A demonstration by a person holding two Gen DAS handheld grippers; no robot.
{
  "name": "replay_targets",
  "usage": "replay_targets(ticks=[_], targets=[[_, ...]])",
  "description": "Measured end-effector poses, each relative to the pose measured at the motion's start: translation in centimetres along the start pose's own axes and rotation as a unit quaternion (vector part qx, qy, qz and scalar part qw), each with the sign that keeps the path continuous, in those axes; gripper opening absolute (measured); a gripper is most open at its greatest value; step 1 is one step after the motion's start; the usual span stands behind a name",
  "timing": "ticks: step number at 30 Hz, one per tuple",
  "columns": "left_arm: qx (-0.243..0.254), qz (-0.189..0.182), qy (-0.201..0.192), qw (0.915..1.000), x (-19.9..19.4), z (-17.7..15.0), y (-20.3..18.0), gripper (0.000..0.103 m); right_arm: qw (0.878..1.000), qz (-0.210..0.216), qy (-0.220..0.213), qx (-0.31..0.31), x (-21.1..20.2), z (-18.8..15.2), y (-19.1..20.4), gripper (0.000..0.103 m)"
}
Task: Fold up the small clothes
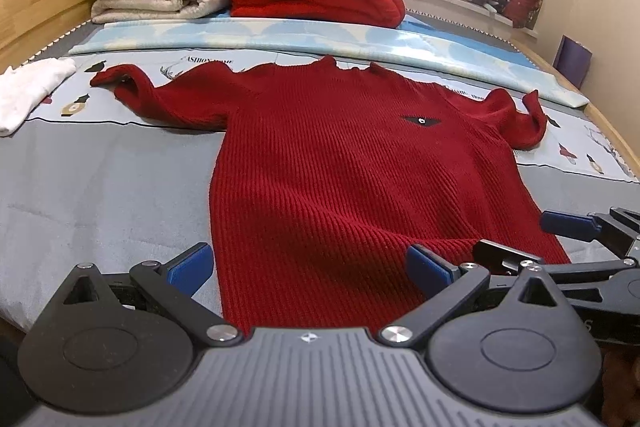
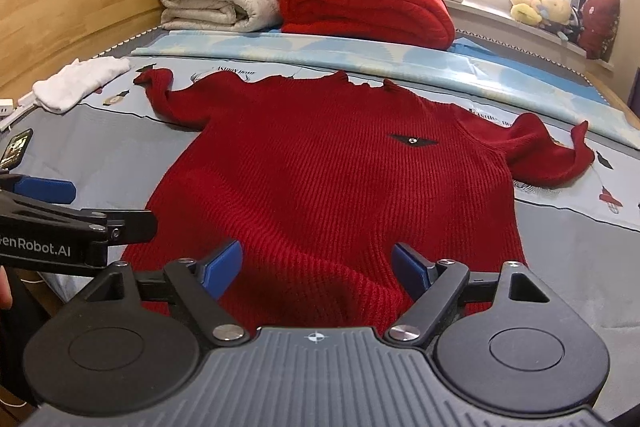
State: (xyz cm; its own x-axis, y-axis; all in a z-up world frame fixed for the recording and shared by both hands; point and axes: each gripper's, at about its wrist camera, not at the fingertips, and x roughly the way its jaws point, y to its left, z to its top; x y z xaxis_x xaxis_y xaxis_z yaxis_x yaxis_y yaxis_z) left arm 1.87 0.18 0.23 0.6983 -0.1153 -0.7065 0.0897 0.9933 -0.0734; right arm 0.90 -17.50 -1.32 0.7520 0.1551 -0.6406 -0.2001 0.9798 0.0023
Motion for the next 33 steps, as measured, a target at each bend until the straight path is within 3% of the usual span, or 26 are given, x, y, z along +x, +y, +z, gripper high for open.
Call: replay_targets(ticks=[33], targets=[[-0.006, 0.003, 0.016, 0.9998, 0.61, -0.49, -0.12, 0.102, 1.000, 0.000, 0.016, 0.004, 0.70, -0.04, 0.18, 0.084]])
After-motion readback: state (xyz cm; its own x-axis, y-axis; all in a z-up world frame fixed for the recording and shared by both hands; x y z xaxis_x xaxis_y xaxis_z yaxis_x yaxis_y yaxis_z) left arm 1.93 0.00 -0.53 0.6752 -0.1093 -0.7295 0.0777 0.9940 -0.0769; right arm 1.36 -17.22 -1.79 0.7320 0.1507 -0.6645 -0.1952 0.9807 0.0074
